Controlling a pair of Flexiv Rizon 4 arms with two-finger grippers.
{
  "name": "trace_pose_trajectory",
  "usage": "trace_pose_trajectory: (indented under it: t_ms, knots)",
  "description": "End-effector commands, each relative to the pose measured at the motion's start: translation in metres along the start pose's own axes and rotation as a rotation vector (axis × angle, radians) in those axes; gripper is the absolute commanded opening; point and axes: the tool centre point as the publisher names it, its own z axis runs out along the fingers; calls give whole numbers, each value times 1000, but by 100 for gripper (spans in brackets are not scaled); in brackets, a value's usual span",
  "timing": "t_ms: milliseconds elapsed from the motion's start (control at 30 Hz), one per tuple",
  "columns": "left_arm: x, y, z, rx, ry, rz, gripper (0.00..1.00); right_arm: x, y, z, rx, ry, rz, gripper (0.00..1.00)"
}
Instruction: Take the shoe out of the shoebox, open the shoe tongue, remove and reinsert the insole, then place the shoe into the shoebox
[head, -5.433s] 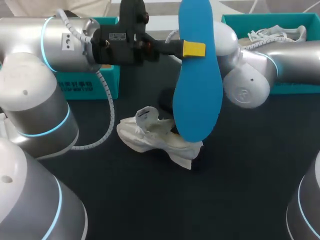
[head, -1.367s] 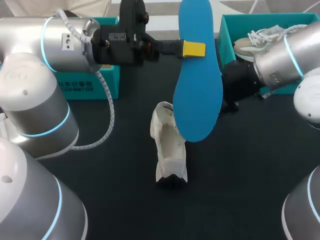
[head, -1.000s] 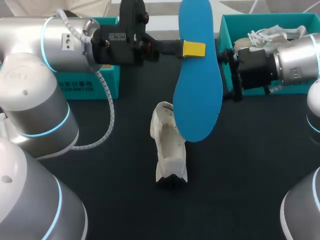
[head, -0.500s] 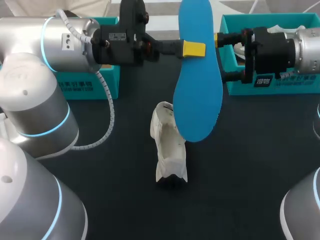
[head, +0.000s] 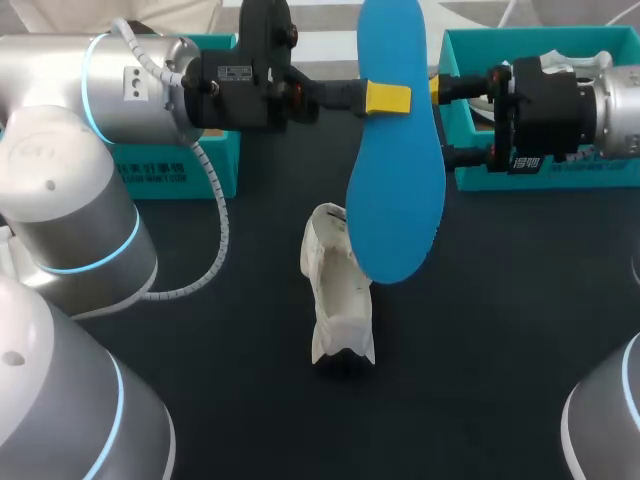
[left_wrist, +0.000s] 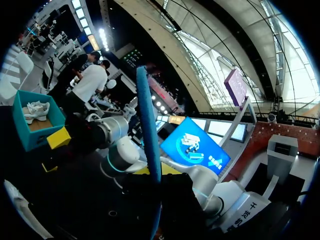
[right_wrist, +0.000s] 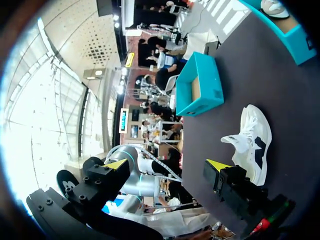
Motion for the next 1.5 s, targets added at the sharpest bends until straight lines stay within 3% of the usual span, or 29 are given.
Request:
trace_pose_trajectory:
  t_ms: [33, 133, 200, 233, 300, 400, 433, 667, 733, 1167, 1300, 1367, 1467, 1500]
  knots:
    - [0, 1, 0, 1, -2, 0, 0, 0, -1, 1, -2, -3, 1, 100]
    - [0, 1, 0, 1, -2, 0, 0, 0, -1, 1, -2, -3, 1, 100]
    - [-4, 17, 2, -82, 6, 178, 0, 0, -1, 1, -2, -3, 1, 100]
    - [-4, 21, 3, -53, 41, 249, 0, 0, -1, 1, -2, -3, 1, 100]
    - [-8, 26, 3, -48, -8, 370, 0, 0, -1, 1, -2, -3, 1, 100]
    - [-16, 33, -5, -181, -114, 678, 0, 0, -1, 1, -2, -3, 1, 100]
    - [-17, 33, -7, -171, -144, 736, 0, 0, -1, 1, -2, -3, 1, 100]
    - [-17, 41, -17, -309, -166, 1240, 0, 0, -1, 1, -2, -3, 1, 100]
    - [-16, 43, -17, -314, -171, 1321, 0, 0, -1, 1, -2, -3, 1, 100]
    - [-16, 43, -17, -314, -171, 1321, 0, 0, -1, 1, -2, -3, 1, 100]
    - [-20, 53, -28, -169, -59, 1549, 0, 0, -1, 1, -2, -3, 1, 100]
    - [-25, 54, -33, -199, -64, 1590, 0, 0, -1, 1, -2, -3, 1, 100]
    - [-29, 55, -39, -186, -63, 1628, 0, 0, -1, 1, -2, -3, 1, 100]
    - [-31, 56, -41, -218, -52, 1677, 0, 0, -1, 1, -2, -3, 1, 100]
